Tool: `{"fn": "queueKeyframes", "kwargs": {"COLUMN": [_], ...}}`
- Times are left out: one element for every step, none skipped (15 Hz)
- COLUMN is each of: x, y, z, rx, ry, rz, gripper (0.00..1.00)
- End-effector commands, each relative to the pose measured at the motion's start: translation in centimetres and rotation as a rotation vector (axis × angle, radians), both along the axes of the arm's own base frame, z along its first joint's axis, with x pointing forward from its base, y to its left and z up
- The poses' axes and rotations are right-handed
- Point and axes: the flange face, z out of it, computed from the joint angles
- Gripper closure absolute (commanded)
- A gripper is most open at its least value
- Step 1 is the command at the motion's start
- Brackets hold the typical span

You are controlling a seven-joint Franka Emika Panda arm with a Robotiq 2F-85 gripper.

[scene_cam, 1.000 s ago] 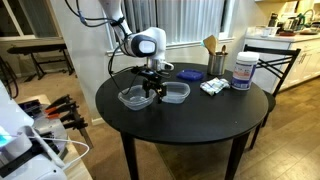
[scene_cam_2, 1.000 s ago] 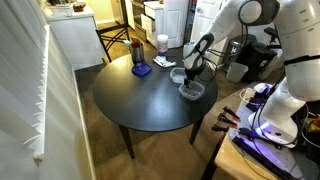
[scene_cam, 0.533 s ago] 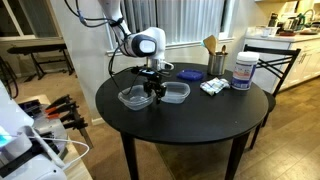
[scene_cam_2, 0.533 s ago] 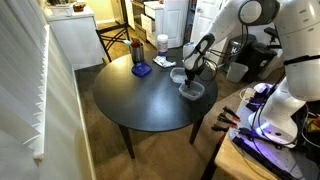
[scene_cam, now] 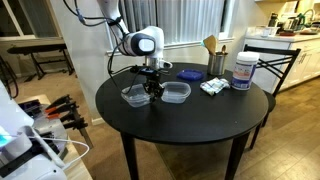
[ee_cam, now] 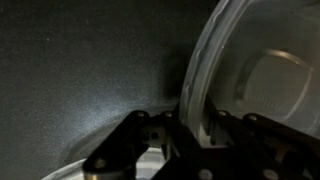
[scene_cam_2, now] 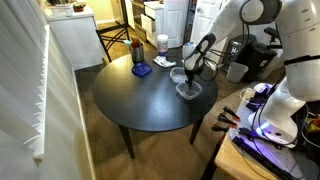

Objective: Stack the clear bowls together.

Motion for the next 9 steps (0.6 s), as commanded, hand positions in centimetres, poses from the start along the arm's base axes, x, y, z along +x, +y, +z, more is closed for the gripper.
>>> {"fn": "queueKeyframes", "kwargs": {"x": [-2.2,-2.7,-3.0,-3.4,-3.6,-3.8,-4.0,-4.2,-4.3], "y": [0.9,1.1,1.3,1.5,1.5,1.3,1.2,0.8,0.5], "z": [2.2,2.9,3.5,4.1,4.8,5.5,6.2,7.0,7.7], "rx": [0.000,0.003,0.005,0.003,0.002,-0.001,0.001,0.007,0.014], "ry": [-0.014,-0.020,-0.023,-0.033,-0.043,-0.065,-0.080,-0.099,-0.116], "rz": [0.056,0.071,0.080,0.081,0.082,0.072,0.067,0.058,0.050], "gripper": [1.00,0.99,0.96,0.96,0.96,0.96,0.96,0.96,0.96]}}
